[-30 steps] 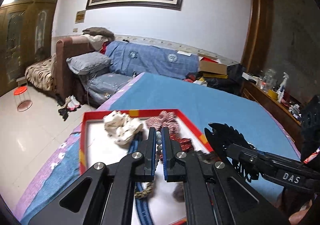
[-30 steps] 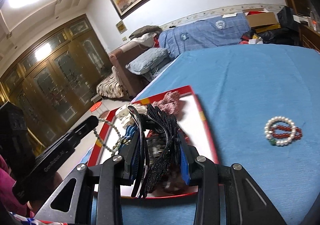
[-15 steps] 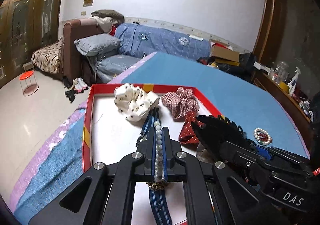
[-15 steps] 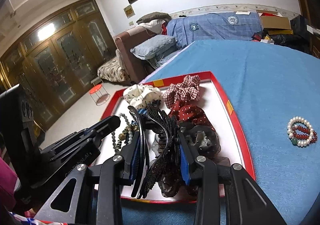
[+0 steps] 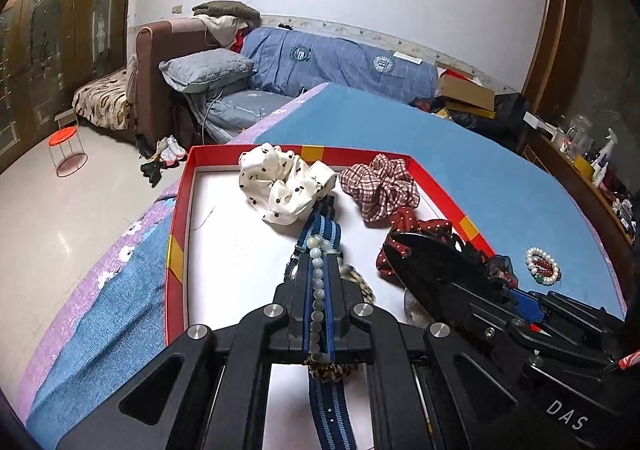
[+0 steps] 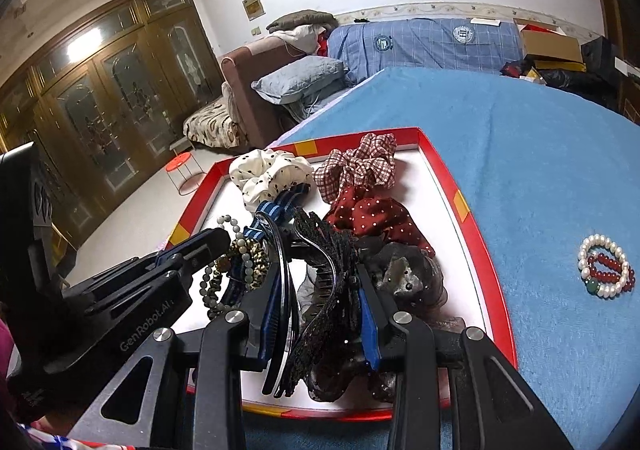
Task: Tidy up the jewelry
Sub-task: 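Lower the pearl bracelet onto the watch strap and the claw clip into the tray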
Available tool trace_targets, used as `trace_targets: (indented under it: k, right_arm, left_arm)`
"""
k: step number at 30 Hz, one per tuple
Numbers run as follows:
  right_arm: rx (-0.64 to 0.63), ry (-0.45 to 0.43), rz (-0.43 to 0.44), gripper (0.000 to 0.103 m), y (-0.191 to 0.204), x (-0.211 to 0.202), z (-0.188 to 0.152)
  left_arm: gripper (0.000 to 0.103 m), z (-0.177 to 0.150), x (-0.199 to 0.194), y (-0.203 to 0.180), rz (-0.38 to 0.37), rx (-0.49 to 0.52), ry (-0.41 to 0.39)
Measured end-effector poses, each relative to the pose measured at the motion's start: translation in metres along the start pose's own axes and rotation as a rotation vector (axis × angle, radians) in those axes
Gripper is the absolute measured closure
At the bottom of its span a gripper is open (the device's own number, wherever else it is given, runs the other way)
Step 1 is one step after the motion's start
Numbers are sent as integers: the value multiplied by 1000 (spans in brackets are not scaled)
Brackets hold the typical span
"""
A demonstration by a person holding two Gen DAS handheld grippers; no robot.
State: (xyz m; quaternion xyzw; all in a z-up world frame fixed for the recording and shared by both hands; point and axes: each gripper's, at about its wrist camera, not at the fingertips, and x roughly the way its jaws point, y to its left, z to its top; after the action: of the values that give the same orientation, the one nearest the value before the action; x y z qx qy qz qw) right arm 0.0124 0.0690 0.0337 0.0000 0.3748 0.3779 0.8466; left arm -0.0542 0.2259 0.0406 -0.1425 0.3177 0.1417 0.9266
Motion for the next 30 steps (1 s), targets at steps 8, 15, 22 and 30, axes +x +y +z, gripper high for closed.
trace_targets:
  k: [8, 15, 22, 30]
  right_arm:
    - [9, 15, -14, 65, 0, 10, 2]
    - [12, 27, -26, 65, 0, 19, 4]
    - [10, 36, -42, 65, -2, 26, 7]
    - [11, 44, -62, 65, -3, 31, 9]
  left_arm:
    - [98, 1, 9, 1, 25, -12, 34]
    - [98, 4, 17, -1, 41, -15, 52]
    - [98, 4, 23, 1, 42, -25, 64]
    - [98, 4, 26, 2, 42, -31, 64]
